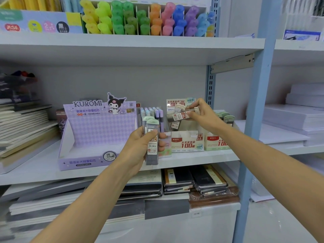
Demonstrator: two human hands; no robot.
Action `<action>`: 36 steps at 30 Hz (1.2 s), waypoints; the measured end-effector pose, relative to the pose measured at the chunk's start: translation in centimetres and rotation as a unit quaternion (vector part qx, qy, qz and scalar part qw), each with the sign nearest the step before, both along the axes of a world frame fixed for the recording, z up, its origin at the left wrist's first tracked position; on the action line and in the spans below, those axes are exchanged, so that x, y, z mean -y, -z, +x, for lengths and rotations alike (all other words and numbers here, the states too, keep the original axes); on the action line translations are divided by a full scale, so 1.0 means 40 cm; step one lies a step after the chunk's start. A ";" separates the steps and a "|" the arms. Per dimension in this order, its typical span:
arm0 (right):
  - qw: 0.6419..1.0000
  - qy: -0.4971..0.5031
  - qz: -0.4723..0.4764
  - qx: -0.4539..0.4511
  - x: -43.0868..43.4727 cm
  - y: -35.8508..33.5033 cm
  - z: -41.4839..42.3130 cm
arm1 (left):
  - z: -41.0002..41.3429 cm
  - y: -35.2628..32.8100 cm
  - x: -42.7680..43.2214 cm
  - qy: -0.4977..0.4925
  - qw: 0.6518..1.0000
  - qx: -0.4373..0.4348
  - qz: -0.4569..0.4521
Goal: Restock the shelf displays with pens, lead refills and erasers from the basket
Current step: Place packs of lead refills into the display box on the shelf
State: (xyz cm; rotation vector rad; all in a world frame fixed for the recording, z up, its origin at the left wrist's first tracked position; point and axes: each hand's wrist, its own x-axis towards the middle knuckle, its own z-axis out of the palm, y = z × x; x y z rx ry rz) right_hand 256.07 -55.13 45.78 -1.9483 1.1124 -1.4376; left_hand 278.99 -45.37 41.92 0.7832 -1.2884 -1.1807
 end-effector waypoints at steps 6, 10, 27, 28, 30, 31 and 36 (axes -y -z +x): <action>1.000 -0.016 -0.002 -0.004 -0.005 -0.030 -0.008 | 0.000 0.000 -0.001 0.002 1.000 -0.003 0.003; 0.998 0.040 -0.049 -0.026 -0.019 -0.067 -0.017 | -0.001 0.001 -0.001 -0.005 1.000 -0.002 0.004; 0.975 0.093 -0.077 -0.186 0.015 -0.032 0.022 | 0.000 0.002 -0.008 0.010 1.000 0.008 0.000; 0.978 0.085 -0.066 -0.178 0.014 -0.039 0.017 | 0.003 0.003 -0.007 0.011 1.000 0.008 0.000; 0.980 0.078 -0.044 -0.179 0.011 -0.055 0.004 | 0.006 0.004 -0.007 0.014 1.000 0.007 0.000; 0.980 0.079 -0.036 -0.181 0.009 -0.060 -0.001 | 0.005 0.004 -0.007 0.016 1.000 0.006 0.001; 0.975 0.071 -0.020 -0.208 0.011 -0.052 0.014 | -0.002 0.003 -0.009 0.021 1.000 0.007 0.002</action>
